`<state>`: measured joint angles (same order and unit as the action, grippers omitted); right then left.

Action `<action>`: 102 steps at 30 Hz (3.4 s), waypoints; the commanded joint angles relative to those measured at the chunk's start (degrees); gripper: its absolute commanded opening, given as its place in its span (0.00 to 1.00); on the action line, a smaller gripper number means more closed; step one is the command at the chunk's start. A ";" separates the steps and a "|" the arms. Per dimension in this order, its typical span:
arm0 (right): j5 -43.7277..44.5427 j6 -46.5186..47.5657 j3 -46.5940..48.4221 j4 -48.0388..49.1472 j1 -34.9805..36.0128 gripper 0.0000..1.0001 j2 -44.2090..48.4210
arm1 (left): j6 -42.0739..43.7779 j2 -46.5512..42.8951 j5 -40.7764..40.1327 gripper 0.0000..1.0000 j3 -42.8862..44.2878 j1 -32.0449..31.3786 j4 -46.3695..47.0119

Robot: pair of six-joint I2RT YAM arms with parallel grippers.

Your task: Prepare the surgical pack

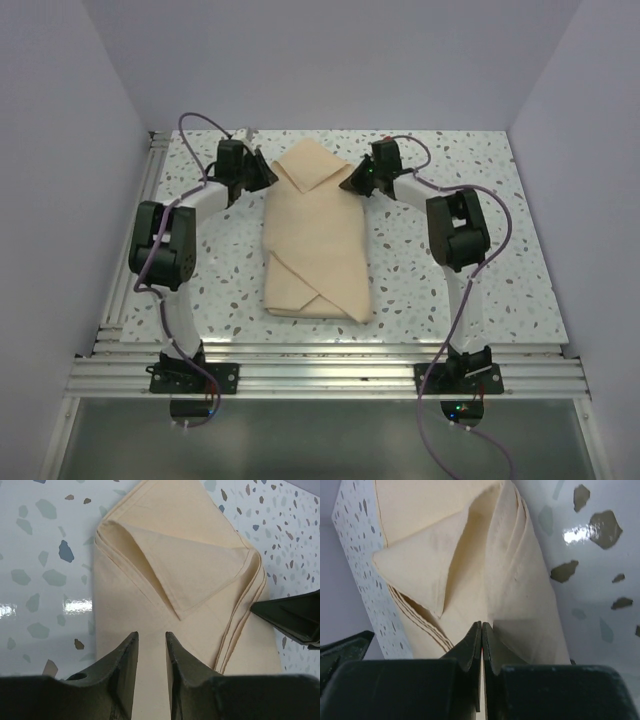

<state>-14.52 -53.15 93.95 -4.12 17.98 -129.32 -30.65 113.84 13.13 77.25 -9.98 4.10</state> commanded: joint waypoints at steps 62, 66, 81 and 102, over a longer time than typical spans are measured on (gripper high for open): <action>-22.04 2.87 -1.58 18.18 -8.13 0.05 -5.15 | -0.01 3.84 18.42 0.24 -2.64 2.42 14.10; -21.34 1.82 -1.14 18.88 -8.22 0.02 -7.26 | -0.02 8.84 14.83 0.22 2.10 2.42 9.10; -18.00 -1.79 8.78 15.90 -9.63 0.00 -15.70 | 2.62 16.94 -2.82 0.21 14.41 2.68 1.70; -18.96 9.36 13.98 6.07 -10.07 0.28 -9.73 | 9.12 8.94 -2.85 0.48 7.21 3.03 1.61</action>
<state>-34.00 -49.19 108.92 5.48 8.60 -145.32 -23.77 127.07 8.32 87.00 -7.46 2.81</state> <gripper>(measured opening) 0.273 0.463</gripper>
